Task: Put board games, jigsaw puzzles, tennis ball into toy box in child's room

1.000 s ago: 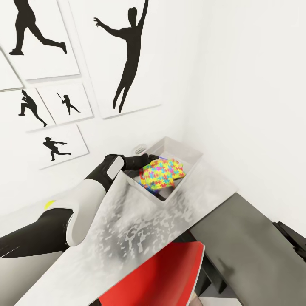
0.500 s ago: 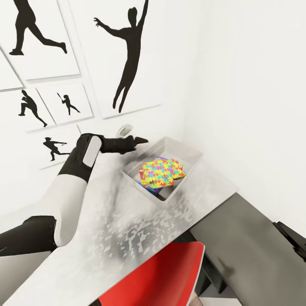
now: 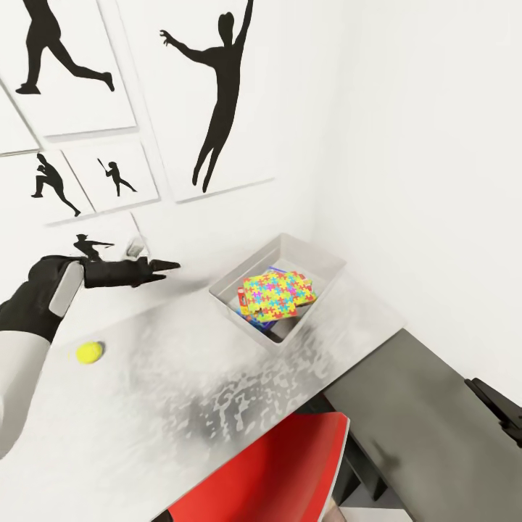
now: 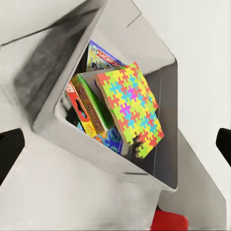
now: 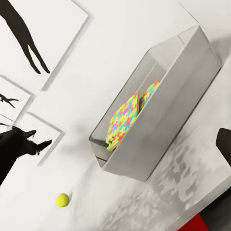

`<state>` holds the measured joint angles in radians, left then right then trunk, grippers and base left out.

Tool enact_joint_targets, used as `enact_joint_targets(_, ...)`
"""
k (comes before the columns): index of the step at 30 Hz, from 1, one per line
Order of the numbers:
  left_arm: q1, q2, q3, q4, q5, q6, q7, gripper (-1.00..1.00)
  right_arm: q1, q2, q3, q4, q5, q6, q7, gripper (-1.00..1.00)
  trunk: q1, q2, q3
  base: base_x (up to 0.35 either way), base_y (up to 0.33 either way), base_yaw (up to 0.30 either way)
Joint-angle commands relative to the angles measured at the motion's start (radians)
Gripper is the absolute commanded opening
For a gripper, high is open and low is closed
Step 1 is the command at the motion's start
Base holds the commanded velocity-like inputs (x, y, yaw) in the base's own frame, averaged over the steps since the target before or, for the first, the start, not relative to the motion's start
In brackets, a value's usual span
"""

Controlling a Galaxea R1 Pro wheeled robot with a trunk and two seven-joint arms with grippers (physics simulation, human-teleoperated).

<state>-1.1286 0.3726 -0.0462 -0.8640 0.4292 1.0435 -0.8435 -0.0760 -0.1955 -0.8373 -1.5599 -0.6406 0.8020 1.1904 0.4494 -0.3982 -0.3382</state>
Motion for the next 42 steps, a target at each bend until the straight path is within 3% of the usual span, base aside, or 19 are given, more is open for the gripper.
enact_joint_targets(1, 0.001, 0.020, -0.024, 0.000, -0.007, 0.004, -0.006, 1.00, -0.001, 0.000, 0.000, 0.000, -0.003, 0.006, 0.000, 1.00, 0.001, -0.002, -0.002, 0.000, 0.000, 0.000)
enact_joint_targets(4, 0.003, 0.062, -0.082, -0.001, -0.025, 0.004, -0.008, 1.00, -0.001, 0.001, 0.000, 0.000, -0.002, 0.006, -0.001, 1.00, 0.001, -0.002, -0.002, 0.000, 0.000, 0.000)
enact_joint_targets(6, 0.004, 0.082, -0.104, -0.001, -0.054, 0.004, -0.008, 1.00, -0.002, 0.002, 0.000, 0.000, -0.002, 0.005, -0.001, 1.00, 0.001, -0.002, -0.002, 0.000, 0.000, 0.000)
enact_joint_targets(10, 0.004, 0.111, -0.117, 0.000, -0.161, 0.004, -0.008, 1.00, -0.002, 0.003, 0.001, 0.000, -0.002, 0.005, -0.003, 1.00, 0.001, -0.002, -0.002, 0.000, 0.000, 0.000)
enact_joint_targets(13, 0.005, 0.119, -0.118, 0.001, -0.234, 0.004, -0.008, 1.00, -0.002, 0.004, 0.003, -0.005, -0.002, 0.004, -0.006, 1.00, 0.001, -0.002, -0.002, 0.000, 0.000, 0.049)
enact_joint_targets(16, 0.006, 0.121, -0.118, 0.001, -0.269, 0.004, -0.006, 1.00, -0.002, 0.003, 0.005, -0.013, -0.002, 0.008, -0.010, 1.00, 0.001, -0.002, -0.002, 0.000, 0.000, 0.130)
enact_joint_targets(21, 0.010, 0.123, -0.117, 0.002, -0.291, 0.004, 0.002, 1.00, -0.002, -0.003, 0.007, -0.020, -0.001, 0.029, -0.013, 1.00, 0.001, -0.002, -0.003, 0.000, 0.000, 0.224)
enact_joint_targets(42, 0.015, 0.122, -0.119, 0.002, -0.298, 0.004, 0.061, 1.00, -0.002, -0.005, 0.005, -0.022, -0.002, 0.044, -0.011, 1.00, 0.001, -0.002, 0.019, 0.000, 0.000, 0.181)
